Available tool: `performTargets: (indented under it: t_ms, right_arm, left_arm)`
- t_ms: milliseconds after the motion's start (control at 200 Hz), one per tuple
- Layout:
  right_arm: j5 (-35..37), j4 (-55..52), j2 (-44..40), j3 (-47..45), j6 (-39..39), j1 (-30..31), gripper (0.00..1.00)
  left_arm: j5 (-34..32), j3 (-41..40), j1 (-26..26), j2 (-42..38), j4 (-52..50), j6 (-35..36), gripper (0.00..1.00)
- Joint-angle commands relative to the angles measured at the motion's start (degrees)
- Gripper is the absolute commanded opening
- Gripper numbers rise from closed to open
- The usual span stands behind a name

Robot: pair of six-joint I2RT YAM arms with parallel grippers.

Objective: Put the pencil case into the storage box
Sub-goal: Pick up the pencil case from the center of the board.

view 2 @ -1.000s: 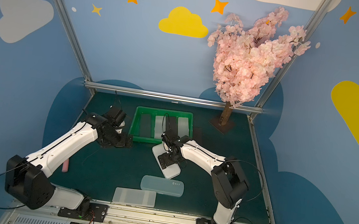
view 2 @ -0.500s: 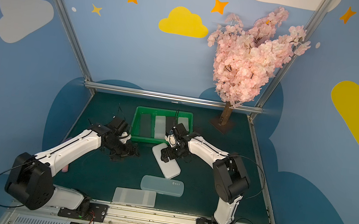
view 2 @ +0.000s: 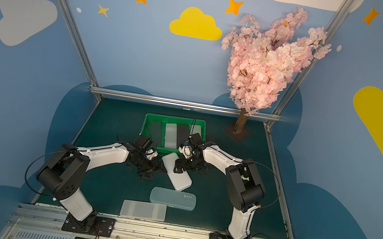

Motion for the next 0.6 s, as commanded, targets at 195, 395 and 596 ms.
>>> performTargets:
  t_ms: [195, 395, 596]
  right_arm:
    - [-7.3, -0.5, 1.6, -1.1, 1.8, -0.2, 0.59]
    - [-13.5, -0.2, 2.3, -0.6, 1.2, -0.2, 0.46]
    - [-18.2, 0.4, 2.2, -0.1, 1.0, -0.3, 0.41]
  left_arm:
    - [3.7, 0.3, -1.6, 7.8, 11.4, -5.9, 0.86]
    - [5.0, -0.4, -3.1, 10.9, 16.6, -9.4, 0.84]
    - [4.9, -0.9, -3.8, 9.8, 18.5, -10.0, 0.71]
